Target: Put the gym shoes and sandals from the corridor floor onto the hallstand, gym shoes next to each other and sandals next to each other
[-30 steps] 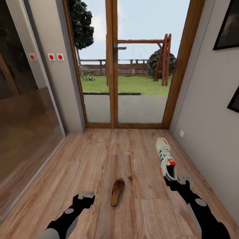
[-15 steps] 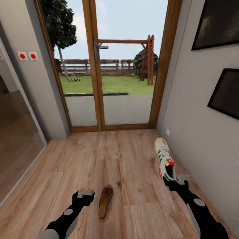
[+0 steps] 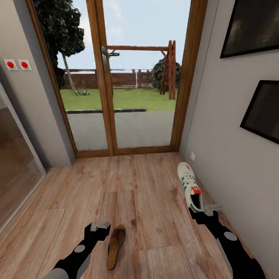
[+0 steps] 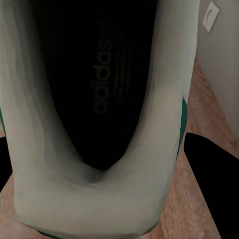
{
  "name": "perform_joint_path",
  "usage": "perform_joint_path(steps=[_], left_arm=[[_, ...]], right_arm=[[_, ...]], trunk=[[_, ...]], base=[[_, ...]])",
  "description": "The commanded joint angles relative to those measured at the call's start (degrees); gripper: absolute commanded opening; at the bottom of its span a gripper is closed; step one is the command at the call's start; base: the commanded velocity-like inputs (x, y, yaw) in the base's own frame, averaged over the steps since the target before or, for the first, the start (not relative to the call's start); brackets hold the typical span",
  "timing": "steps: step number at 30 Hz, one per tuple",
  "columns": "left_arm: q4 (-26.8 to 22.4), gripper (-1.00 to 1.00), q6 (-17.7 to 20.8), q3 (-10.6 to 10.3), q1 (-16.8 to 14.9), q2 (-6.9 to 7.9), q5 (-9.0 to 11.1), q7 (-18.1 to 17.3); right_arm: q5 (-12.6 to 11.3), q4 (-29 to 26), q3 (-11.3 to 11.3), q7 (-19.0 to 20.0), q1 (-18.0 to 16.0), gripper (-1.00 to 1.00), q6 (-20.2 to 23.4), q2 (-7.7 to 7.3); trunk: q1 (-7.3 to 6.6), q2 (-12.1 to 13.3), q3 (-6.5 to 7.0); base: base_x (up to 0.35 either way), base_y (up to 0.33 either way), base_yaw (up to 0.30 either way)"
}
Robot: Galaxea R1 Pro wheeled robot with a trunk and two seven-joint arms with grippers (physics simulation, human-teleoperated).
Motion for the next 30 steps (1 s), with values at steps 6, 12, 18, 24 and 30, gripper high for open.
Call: perform_joint_path(steps=[6,12,18,24,30], left_arm=[[0.01,1.0,-0.78,0.58,0.04,-0.05,-0.42,-0.11],[0.02,1.0,-0.87,0.6,0.05,-0.05,-0.43,-0.08],[-0.22,1.0,-0.96,0.41,0.15,-0.05,-0.43,-0.28],[-0.67,1.0,-0.91,0.25,0.22,-0.01,-0.45,-0.65],[-0.66,1.0,-0.87,0.13,0.23,0.03,-0.45,-0.68]], right_arm=[[0.7,0.0,-0.21,0.37,-0.03,-1.0,-0.17,0.05],[0.71,-0.08,-0.21,0.32,-0.03,-1.0,-0.17,0.06],[0.71,-0.09,-0.21,0.31,-0.03,-1.0,-0.17,0.05],[0.66,-0.09,-0.21,0.31,-0.03,-1.0,-0.17,0.07],[0.63,0.02,-0.21,0.31,-0.03,-1.0,-0.17,0.07]], trunk=[[-0.01,-0.02,-0.05],[-0.01,-0.02,-0.05],[-0.01,-0.02,-0.05],[0.07,-0.1,-0.49],[0.22,-0.18,-1.82]], base=[[0.039,-0.137,-0.001],[0.125,-0.239,0.098],[0.045,-0.069,0.145],[0.007,-0.01,0.023],[0.001,-0.001,0.003]])
